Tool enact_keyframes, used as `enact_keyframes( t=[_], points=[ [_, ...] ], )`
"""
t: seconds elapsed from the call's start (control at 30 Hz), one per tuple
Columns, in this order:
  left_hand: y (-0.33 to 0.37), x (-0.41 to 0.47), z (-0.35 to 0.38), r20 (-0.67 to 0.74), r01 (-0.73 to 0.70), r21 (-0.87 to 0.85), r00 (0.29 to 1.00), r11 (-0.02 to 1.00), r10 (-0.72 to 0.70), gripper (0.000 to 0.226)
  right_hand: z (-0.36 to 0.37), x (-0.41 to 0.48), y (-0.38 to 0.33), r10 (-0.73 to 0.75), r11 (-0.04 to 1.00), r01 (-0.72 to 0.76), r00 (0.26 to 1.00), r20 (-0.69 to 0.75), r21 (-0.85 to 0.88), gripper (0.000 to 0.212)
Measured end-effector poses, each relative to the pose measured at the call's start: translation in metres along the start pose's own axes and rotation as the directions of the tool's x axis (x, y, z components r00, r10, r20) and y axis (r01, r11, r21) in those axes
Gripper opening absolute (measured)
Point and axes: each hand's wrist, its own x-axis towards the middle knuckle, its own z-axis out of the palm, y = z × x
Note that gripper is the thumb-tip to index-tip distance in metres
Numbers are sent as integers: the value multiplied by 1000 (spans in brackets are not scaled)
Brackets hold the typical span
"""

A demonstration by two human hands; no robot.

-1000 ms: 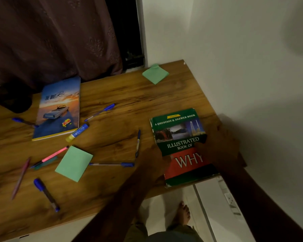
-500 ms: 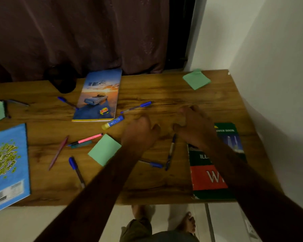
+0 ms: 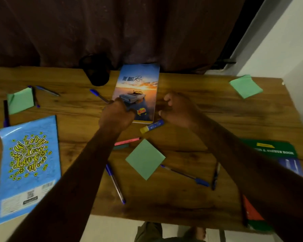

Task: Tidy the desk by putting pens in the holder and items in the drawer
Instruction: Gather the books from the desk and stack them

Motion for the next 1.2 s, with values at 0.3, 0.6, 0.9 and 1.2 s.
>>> enact_keyframes(
  t=[0.3, 0.6, 0.9, 1.2],
  points=[
    [-61, 49, 13, 52, 50, 80, 997, 996, -55, 54, 36, 64, -45, 153, 985, -156, 987, 48, 68, 47],
    [-72, 60, 22, 27, 139, 111, 989, 984, -143, 65, 71, 93, -43, 323, 942, -321, 946, -4, 97, 20],
    [-73, 66, 30, 120, 242, -220, 968, 945, -220, 83, 119, 127, 5, 421, 894, -415, 907, -1, 171, 59],
    [-56, 57, 7, 326, 346, -844, 938, 410, -122, 34, 65, 71, -26, 392, 789, -372, 918, 66, 489, 20]
  ],
)
